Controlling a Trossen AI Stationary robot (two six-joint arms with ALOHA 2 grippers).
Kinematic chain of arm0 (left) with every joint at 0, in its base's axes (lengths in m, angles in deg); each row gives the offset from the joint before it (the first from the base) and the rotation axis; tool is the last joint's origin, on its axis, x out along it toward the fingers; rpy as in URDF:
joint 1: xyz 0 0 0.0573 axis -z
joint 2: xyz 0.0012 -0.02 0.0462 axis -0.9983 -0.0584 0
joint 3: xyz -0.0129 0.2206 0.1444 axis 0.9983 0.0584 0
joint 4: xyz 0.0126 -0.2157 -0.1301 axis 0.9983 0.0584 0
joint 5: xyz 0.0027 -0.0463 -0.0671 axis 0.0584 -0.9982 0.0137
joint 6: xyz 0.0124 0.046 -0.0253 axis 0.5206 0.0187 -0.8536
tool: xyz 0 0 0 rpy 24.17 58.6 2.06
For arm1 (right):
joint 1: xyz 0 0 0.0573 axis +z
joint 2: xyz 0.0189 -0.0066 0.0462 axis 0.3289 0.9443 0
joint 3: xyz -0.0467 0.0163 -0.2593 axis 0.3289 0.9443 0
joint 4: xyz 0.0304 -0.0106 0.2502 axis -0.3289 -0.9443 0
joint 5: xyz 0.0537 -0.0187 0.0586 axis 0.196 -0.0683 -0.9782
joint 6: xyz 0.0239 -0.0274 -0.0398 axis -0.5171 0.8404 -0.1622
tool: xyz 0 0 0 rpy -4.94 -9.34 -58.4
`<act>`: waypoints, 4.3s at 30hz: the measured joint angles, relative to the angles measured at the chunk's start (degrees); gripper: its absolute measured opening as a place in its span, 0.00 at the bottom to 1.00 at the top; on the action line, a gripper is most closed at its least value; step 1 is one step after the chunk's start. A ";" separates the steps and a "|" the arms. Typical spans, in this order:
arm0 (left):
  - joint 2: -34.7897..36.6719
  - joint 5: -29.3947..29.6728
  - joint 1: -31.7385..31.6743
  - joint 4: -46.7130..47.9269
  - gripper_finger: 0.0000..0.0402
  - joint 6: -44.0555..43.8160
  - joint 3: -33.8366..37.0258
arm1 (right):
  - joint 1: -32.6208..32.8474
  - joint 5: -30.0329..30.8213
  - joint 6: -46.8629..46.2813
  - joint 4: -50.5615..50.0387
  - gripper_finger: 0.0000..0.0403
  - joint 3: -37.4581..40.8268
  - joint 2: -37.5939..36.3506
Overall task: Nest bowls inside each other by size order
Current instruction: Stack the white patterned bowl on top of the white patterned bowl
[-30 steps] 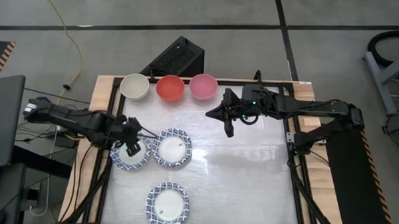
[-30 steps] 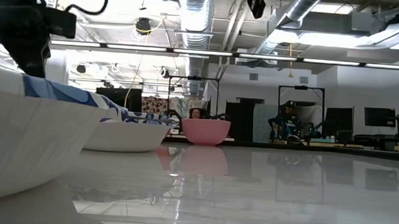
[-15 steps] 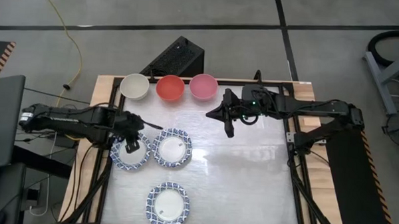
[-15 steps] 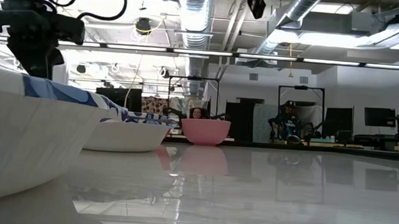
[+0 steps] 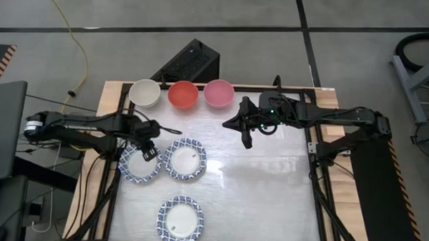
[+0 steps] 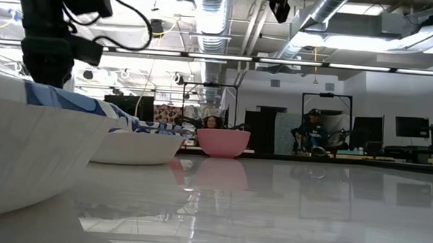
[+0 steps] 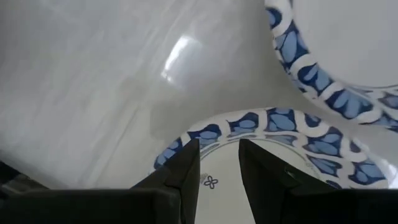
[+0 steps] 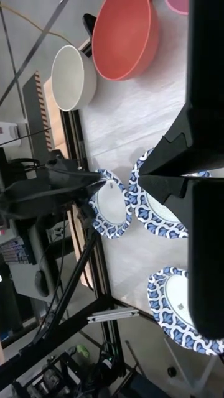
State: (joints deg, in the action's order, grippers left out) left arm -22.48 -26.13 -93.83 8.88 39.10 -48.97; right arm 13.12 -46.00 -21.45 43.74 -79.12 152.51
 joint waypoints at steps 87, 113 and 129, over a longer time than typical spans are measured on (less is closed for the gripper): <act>-8.02 3.48 41.17 -12.59 0.44 -14.45 -15.85 | -2.38 -0.03 1.92 -5.86 0.07 0.01 -0.02; -8.96 20.68 43.28 3.51 0.44 -6.23 -15.74 | -2.16 -6.20 0.41 -5.66 0.07 0.01 -8.75; -20.47 13.22 55.87 3.35 0.44 -31.31 -15.76 | -4.61 -6.05 0.46 -8.33 0.07 0.01 -7.34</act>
State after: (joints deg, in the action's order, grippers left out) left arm -42.95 -12.91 -37.96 12.23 7.79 -64.73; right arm 8.51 -52.05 -20.99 35.41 -79.12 145.17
